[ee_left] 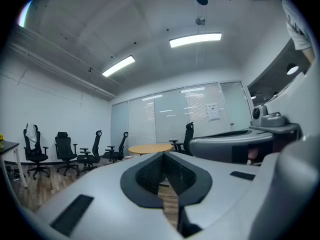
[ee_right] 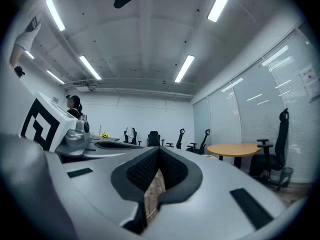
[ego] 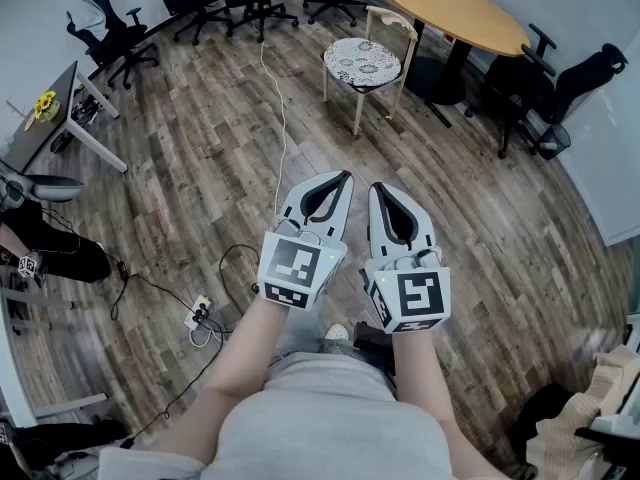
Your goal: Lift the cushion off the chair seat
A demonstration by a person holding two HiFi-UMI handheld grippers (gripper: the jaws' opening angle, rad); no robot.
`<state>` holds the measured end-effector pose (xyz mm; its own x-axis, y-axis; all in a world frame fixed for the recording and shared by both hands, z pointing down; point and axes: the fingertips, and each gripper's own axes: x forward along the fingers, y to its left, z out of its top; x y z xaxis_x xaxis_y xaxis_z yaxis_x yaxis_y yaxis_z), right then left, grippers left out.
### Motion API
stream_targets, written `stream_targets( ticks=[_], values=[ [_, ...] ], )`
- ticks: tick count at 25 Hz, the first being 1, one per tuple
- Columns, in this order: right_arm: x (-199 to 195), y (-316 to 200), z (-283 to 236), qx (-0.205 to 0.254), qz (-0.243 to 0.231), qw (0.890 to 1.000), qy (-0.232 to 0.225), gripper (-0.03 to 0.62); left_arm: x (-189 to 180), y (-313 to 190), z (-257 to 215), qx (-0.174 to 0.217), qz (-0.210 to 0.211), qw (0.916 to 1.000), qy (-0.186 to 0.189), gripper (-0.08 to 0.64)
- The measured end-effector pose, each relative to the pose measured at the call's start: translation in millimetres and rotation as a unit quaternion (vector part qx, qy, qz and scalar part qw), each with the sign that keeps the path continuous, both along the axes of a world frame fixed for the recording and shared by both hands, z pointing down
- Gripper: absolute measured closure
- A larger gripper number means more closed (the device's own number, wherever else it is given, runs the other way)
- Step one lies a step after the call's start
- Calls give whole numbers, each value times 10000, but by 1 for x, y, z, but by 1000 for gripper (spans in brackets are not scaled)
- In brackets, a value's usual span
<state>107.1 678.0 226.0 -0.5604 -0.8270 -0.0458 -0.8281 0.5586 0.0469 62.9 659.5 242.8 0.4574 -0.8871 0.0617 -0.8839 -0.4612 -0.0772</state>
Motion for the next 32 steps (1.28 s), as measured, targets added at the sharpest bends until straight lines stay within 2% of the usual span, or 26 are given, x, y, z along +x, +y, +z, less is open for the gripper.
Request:
stream_targets(
  ticks=[8,14,20,25,30,32],
  values=[
    [-14,-50,7,-89,147,9998,57,568,-29,-45,10,-34,-188,9998,99,557],
    [-34,-99,8,-100,167,9996,196,568,-52,-100,6,5,-242,9996,138,557],
    [-58,-152,15,-163,77,9995,260,568,-64,-152,-12,202,224,9995,-75,555],
    [-78,-199,21,-310,133,9988,352,568,-76,-200,-6,214,476,9983,-258,557],
    [-94,-251,24,-382,229,9982,405,568,-93,-252,8,-235,402,9983,362,557],
    [-101,-270,27,-389,277,9980,424,568,-101,-268,16,-311,381,9977,469,557]
  ],
)
